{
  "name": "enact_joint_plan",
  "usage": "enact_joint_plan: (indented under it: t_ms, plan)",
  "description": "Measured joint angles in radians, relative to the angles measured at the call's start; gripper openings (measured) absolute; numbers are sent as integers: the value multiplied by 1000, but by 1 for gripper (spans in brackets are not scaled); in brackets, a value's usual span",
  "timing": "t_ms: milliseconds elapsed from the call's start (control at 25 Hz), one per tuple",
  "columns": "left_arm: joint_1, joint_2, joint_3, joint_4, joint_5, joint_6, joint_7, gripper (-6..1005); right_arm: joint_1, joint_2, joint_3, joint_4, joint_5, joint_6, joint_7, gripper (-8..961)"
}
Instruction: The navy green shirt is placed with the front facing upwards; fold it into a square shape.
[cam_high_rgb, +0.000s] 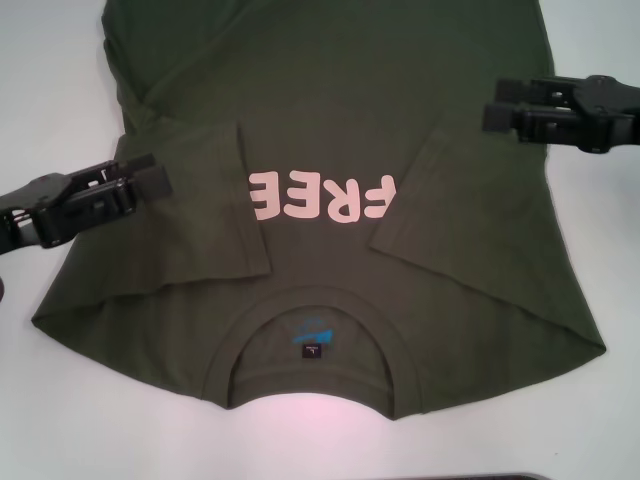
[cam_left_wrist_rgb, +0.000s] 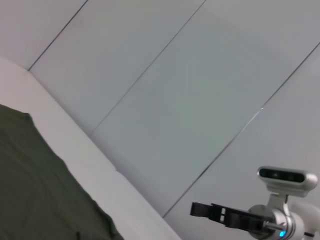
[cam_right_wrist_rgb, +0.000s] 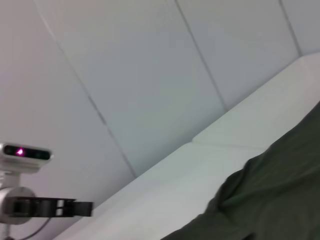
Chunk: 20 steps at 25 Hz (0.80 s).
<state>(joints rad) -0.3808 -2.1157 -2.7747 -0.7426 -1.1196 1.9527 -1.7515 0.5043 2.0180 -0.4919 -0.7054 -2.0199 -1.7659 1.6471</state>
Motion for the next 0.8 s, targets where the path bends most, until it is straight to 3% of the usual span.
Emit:
enact_joint_plan:
  t_ms: [120, 360, 520, 680, 800]
  plan:
    - [13, 4, -2, 0, -4, 26, -38, 624, -32, -2, 19, -26, 25, 3, 6, 747]
    - [51, 12, 19, 0, 9, 40, -226, 624, -57, -32, 71, -22, 35, -16, 111, 748]
    - [76, 16, 18, 0, 10, 32, -347, 623, -59, -21, 101, -26, 44, -34, 124, 748]
    - [101, 36, 20, -1, 28, 11, -511, 623, -53, -20, 102, -23, 40, -18, 161, 748]
    - [125, 66, 16, 1, 99, -25, -610, 623, -52, -21, 104, -27, 40, -17, 180, 748]
